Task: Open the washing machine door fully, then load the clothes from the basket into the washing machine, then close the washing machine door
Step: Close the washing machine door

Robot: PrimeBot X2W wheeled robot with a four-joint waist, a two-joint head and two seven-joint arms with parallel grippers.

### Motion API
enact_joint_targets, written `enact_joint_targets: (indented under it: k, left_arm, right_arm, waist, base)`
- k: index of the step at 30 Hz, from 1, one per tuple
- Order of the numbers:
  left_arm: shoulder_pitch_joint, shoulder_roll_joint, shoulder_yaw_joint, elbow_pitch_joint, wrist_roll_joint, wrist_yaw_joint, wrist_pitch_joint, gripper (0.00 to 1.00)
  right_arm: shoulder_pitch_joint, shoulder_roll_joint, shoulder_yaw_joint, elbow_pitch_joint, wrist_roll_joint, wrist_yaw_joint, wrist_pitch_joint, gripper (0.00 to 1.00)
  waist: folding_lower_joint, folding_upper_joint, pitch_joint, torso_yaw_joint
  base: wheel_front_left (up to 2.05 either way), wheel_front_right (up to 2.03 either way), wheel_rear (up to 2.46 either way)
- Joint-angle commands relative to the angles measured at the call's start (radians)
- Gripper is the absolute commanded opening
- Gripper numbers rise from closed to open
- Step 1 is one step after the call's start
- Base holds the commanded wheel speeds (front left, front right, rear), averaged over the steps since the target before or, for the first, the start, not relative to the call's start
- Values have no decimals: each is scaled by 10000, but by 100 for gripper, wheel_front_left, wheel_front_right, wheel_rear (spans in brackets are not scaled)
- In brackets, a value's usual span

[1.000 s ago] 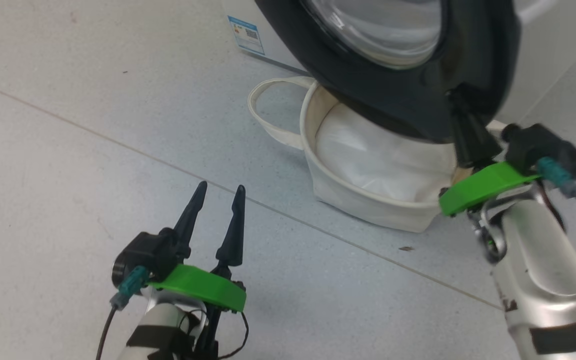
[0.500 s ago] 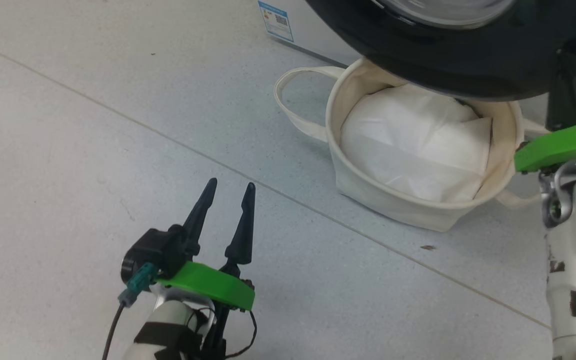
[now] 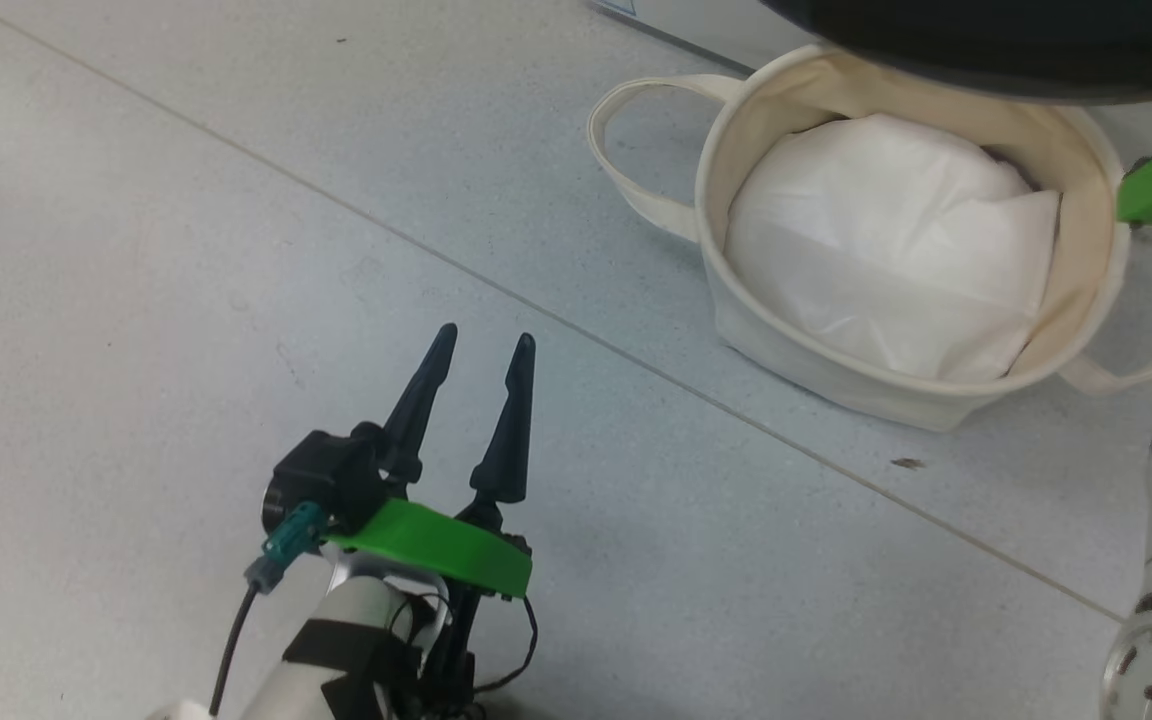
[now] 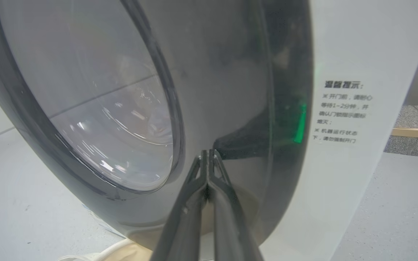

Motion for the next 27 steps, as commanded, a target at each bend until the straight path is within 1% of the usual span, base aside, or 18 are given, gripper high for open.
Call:
enact_joint_targets:
  k: [1, 7, 12, 18, 24, 27]
  left_arm:
    - [-107, 158, 286, -336, -83, 60, -120, 100]
    - [-185, 158, 232, -353, -227, 135, -120, 100]
    - [-267, 158, 230, -371, -294, 179, -120, 100]
    - [-342, 158, 225, -356, -405, 309, -120, 100]
    - [-401, 158, 272, -303, -370, 307, -120, 100]
    - [-395, 158, 312, -260, -341, 276, -120, 100]
  right_arm:
    - [-465, 3, 13, -341, -44, -4, -48, 0]
    - [-1081, -52, -562, -537, -225, -4, -48, 0]
    - [-1416, 82, -1059, -771, -318, -4, -48, 0]
    - [-1619, 248, -1428, -965, -33, -4, -48, 0]
    - [-1677, 202, -1334, -959, 221, -4, -48, 0]
    - [-1524, 191, -1054, -909, 338, -4, -48, 0]
  waist:
    - [0, 0, 111, 98]
    - [0, 0, 337, 200]
    - [0, 0, 493, 219]
    - [0, 0, 558, 194]
    - [0, 0, 569, 101]
    - [0, 0, 465, -19]
  base:
    - [0, 0, 0]
    - [0, 0, 0]
    - [0, 0, 0]
    - [0, 0, 0]
    - [0, 0, 0]
    - [0, 0, 0]
